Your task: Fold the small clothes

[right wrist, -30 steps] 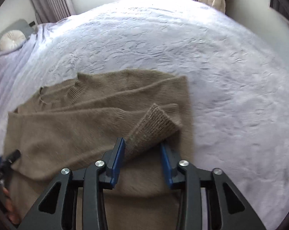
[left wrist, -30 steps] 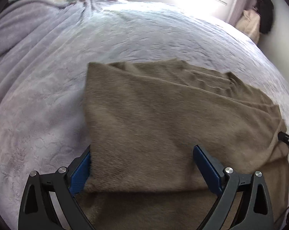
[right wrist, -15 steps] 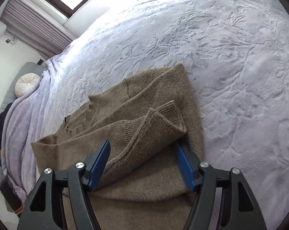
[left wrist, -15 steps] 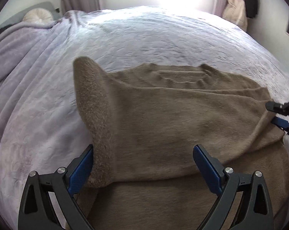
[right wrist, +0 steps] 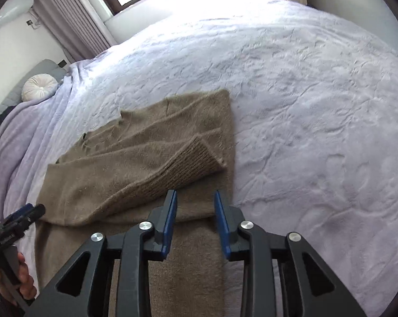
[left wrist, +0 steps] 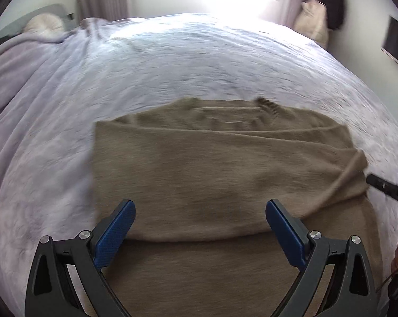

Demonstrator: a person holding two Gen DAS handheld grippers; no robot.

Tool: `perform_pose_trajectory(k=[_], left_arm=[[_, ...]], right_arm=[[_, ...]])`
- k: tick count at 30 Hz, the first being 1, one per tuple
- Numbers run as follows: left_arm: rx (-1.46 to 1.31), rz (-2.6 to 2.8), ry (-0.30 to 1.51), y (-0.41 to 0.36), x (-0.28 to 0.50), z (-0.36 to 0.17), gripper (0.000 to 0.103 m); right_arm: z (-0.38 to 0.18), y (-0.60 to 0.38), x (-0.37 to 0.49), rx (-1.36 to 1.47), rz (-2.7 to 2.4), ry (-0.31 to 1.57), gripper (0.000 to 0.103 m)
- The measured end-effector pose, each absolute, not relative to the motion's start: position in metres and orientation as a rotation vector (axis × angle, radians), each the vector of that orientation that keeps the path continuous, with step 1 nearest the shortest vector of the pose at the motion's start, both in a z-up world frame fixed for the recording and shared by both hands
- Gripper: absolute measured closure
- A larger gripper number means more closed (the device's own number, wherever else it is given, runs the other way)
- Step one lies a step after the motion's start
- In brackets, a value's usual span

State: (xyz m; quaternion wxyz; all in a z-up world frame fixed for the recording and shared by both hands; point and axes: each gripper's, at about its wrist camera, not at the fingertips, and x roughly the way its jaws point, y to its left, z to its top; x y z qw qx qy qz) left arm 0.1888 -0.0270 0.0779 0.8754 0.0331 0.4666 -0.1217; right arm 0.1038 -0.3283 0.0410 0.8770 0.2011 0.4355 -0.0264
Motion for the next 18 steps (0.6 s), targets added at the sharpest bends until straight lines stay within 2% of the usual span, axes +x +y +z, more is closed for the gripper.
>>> perform_pose_trajectory(k=[8,12,15,18], left_arm=[[0.031,-0.393,1.055,-0.109,0.213,0.058,0.004],[0.102,-0.430,1.112,-0.137,0.203,0.037,0.004],[0.212,-0.497,1.043,-0.152,0.183,0.042,0.004],[0.189,-0.507,1.052,-0.153,0.185,0.047,0.004]], right_arm=[[0.036,-0.367,0.132,0.690,0.056,0.860,0.062],[0.036,-0.372,0.128,0.697,0.065,0.843,0.062],[0.044,-0.375,0.126,0.682,0.100,0.815,0.062],[0.052,-0.368,0.138,0.644,0.139,0.836,0.062]])
